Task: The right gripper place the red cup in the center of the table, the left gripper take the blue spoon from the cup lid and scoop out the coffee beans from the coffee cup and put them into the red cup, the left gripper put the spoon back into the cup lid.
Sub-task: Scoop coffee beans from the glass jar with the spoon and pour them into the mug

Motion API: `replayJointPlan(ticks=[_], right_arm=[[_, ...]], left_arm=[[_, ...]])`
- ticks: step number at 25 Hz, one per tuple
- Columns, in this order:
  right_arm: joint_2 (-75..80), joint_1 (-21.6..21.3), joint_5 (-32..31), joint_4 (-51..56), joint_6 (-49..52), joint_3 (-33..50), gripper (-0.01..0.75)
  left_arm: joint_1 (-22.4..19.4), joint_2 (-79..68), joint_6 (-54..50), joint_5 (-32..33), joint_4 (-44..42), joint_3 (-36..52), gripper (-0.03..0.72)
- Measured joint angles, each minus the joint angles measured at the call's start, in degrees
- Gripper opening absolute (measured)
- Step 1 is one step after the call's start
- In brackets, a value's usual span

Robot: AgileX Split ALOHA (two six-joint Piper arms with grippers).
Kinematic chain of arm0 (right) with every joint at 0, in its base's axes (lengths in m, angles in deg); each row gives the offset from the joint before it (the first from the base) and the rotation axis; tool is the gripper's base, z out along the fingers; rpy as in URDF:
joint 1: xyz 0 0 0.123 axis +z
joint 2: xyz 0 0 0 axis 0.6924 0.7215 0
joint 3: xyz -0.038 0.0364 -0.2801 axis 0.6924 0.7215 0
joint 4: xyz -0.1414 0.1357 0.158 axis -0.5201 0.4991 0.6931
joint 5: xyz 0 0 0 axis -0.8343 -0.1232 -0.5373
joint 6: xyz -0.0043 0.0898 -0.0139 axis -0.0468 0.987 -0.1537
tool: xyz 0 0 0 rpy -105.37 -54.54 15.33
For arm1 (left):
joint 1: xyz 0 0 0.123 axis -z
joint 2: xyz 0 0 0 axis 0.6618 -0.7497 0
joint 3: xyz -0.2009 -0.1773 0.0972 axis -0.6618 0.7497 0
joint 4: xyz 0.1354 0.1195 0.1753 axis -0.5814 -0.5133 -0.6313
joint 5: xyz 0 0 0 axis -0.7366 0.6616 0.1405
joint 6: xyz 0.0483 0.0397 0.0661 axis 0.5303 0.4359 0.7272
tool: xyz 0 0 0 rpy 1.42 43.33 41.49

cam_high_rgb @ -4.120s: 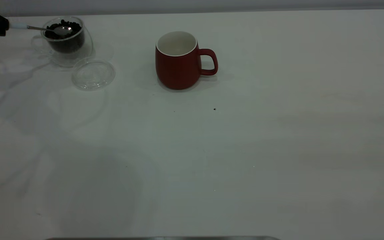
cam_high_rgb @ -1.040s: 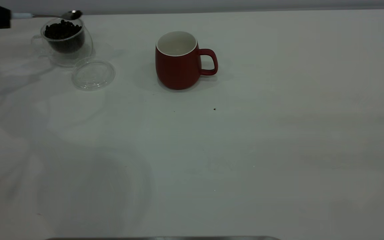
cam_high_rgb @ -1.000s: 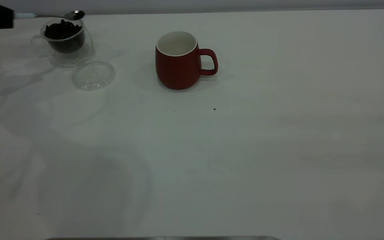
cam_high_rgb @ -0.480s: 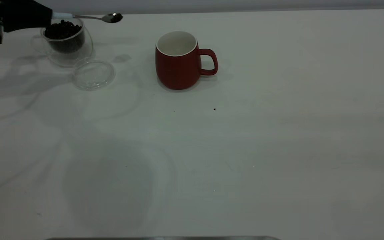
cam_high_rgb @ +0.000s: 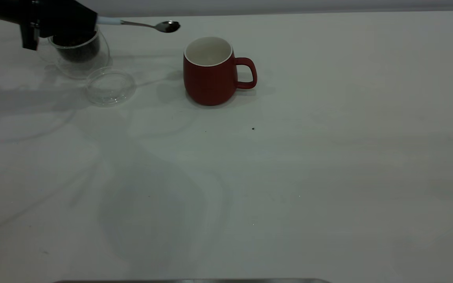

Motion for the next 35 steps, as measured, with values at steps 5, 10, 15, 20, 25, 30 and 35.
replayJointPlan(ticks=[5, 10, 15, 20, 25, 30, 35], right_arm=[[0.0, 0.0, 0.0, 0.0, 0.0, 0.0, 0.466], [0.0, 0.0, 0.0, 0.0, -0.1, 0.0, 0.466], [0.0, 0.0, 0.0, 0.0, -0.1, 0.0, 0.466], [0.0, 0.0, 0.0, 0.0, -0.1, 0.0, 0.466], [0.0, 0.0, 0.0, 0.0, -0.1, 0.0, 0.466], [0.0, 0.0, 0.0, 0.0, -0.1, 0.0, 0.466], [0.0, 0.0, 0.0, 0.0, 0.0, 0.0, 0.466]], left_arm=[[2.3, 0.0, -0.1, 0.0, 0.0, 0.0, 0.126], [4.3, 0.0, -0.1, 0.0, 0.0, 0.0, 0.126], [4.9, 0.0, -0.1, 0.0, 0.0, 0.0, 0.126], [5.6, 0.0, 0.1, 0.0, -0.5, 0.0, 0.126], [5.8, 0.0, 2.5, 0.0, -1.5, 0.0, 0.126], [5.8, 0.0, 5.9, 0.0, -1.5, 0.0, 0.126], [5.8, 0.0, 9.5, -1.7, -1.5, 0.0, 0.126]])
